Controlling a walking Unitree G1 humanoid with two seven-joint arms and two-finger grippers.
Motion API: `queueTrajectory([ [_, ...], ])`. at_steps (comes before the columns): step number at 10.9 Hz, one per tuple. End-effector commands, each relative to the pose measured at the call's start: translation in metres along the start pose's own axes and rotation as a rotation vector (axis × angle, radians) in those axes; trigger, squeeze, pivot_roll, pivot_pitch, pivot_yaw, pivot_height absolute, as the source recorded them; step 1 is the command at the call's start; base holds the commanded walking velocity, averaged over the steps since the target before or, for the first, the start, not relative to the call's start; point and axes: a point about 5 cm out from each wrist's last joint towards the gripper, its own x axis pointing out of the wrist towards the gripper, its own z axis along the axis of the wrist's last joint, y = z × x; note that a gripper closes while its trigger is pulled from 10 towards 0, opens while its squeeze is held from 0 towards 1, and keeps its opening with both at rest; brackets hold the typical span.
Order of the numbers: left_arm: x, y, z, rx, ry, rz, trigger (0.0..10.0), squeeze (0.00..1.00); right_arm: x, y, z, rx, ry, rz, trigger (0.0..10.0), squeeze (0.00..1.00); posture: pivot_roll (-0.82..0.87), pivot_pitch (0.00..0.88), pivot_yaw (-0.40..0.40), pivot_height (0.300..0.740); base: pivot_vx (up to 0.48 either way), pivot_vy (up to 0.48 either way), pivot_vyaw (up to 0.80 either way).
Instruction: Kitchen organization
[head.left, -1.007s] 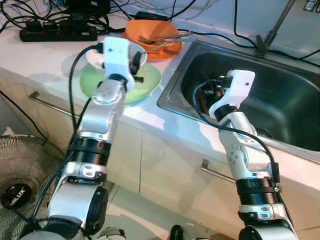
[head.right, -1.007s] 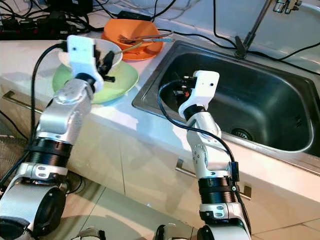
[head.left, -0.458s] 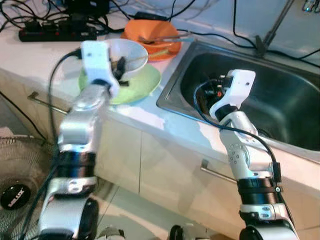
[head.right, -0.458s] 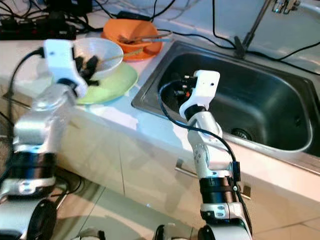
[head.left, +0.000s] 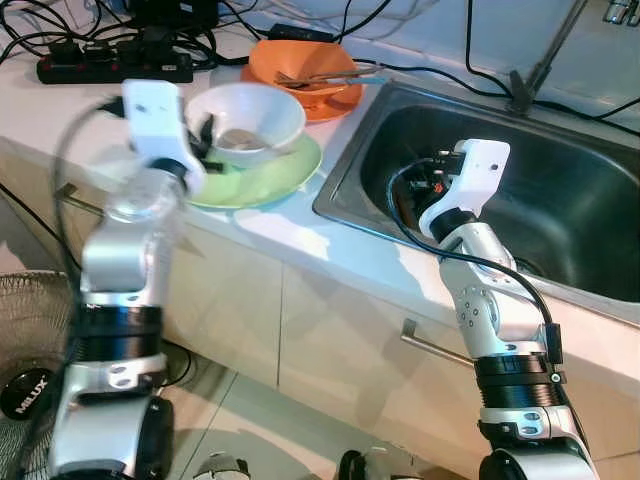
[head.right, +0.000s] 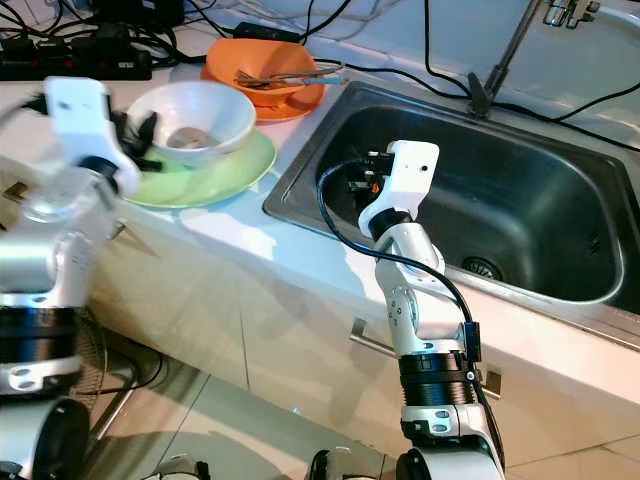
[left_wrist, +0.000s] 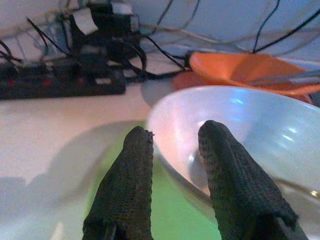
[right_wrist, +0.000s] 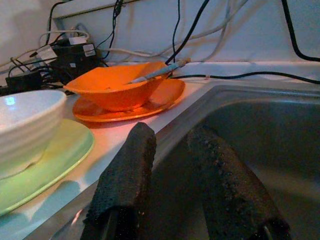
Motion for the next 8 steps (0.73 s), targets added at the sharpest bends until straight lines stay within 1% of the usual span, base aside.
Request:
queueTrajectory([
  [1, 0.001, -0.010, 0.020, 0.035, -0.079, -0.042, 10.0, 0.00, 0.003, -0.002, 0.004, 0.000, -0.004, -0.008, 10.0, 0.00, -0.01, 0.052, -0.096, 0.719, 0.000, 0.000, 0.00],
  [3, -0.001, -0.024, 0.034, 0.072, -0.141, -0.132, 10.0, 0.00, 0.003, -0.005, 0.005, 0.001, -0.008, -0.025, 10.0, 0.00, -0.01, 0.050, -0.089, 0.719, 0.000, 0.000, 0.00],
  [4, -0.007, -0.026, 0.041, 0.096, -0.203, -0.214, 10.0, 0.00, 0.003, -0.007, 0.005, 0.000, -0.012, -0.035, 10.0, 0.00, -0.01, 0.051, -0.086, 0.719, 0.000, 0.000, 0.00],
  [5, -0.011, -0.021, 0.043, 0.129, -0.234, -0.247, 10.0, 0.00, 0.002, -0.008, 0.005, 0.001, -0.014, -0.040, 10.0, 0.00, -0.01, 0.052, -0.083, 0.719, 0.000, 0.000, 0.00],
  [6, -0.018, -0.004, 0.042, 0.245, -0.248, -0.255, 10.0, 0.00, 0.002, -0.009, 0.005, 0.003, -0.016, -0.048, 10.0, 0.00, 0.00, 0.055, -0.080, 0.719, 0.000, 0.000, 0.00],
  [7, -0.024, 0.010, 0.039, 0.399, -0.238, -0.247, 10.0, 0.00, 0.001, -0.007, 0.003, 0.012, -0.017, -0.055, 10.0, 0.00, 0.00, 0.059, -0.078, 0.719, 0.000, 0.000, 0.00],
  [8, -0.035, 0.023, 0.031, 0.462, -0.250, -0.249, 10.0, 0.00, 0.000, -0.005, 0.001, 0.019, -0.015, -0.054, 10.0, 0.00, 0.01, 0.062, -0.078, 0.719, 0.000, 0.000, 0.00],
])
